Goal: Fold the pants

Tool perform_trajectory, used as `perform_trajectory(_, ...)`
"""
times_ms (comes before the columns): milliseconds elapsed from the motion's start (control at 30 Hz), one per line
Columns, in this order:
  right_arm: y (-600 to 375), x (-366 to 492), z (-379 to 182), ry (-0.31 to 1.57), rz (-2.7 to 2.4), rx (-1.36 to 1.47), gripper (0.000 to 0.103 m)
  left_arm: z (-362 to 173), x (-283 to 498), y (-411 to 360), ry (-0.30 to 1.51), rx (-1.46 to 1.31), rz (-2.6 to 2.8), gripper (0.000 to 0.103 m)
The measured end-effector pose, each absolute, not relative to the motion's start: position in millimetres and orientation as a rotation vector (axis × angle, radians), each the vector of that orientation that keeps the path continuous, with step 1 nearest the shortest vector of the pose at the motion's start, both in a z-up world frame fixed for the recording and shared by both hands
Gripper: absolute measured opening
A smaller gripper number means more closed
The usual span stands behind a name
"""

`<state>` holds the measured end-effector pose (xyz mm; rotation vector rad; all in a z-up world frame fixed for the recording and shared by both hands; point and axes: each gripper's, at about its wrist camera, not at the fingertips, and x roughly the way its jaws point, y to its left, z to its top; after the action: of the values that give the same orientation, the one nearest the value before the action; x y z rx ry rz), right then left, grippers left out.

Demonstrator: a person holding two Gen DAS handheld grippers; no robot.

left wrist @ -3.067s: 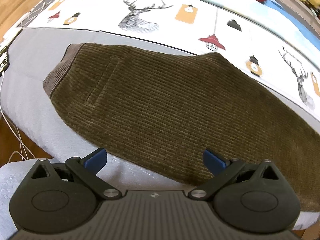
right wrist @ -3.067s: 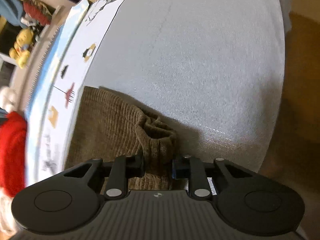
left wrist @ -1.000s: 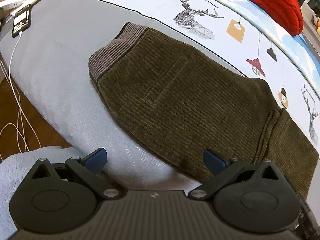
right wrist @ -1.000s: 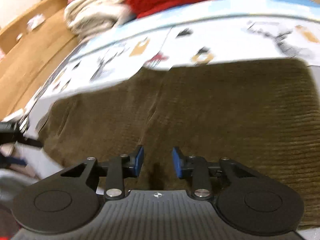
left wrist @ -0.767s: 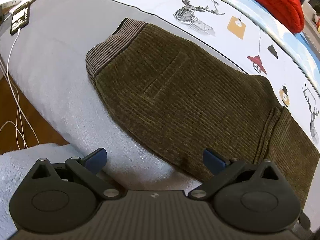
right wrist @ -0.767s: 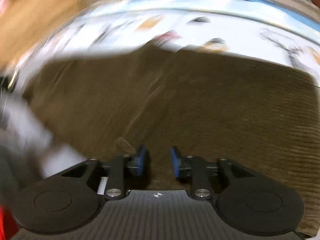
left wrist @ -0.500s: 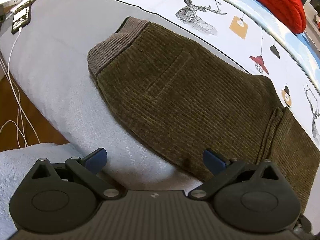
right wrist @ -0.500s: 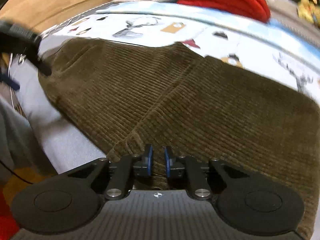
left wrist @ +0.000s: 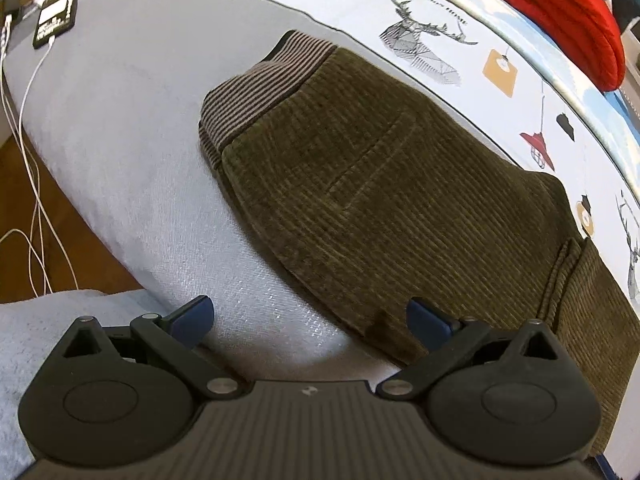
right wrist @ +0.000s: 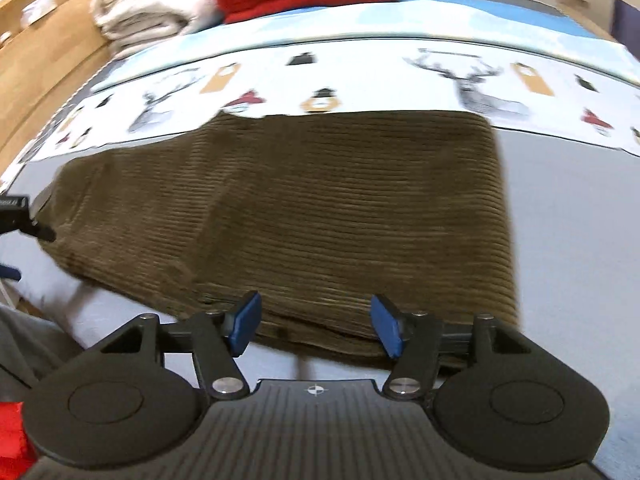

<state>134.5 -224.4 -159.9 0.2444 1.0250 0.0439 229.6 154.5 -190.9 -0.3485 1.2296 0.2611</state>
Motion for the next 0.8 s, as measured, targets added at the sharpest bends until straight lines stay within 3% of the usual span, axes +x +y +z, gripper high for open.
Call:
perform_trajectory(433,-266,132,-188,1.01,-0.027,0.444,0.068,-220,231,182,1.246,-0.406,0.311,0.102)
perform_trajectory(800,-262,133,-187,0.988,-0.028,0.425,0.068,-236,238,217,1.198,-0.685,0.413,0.103)
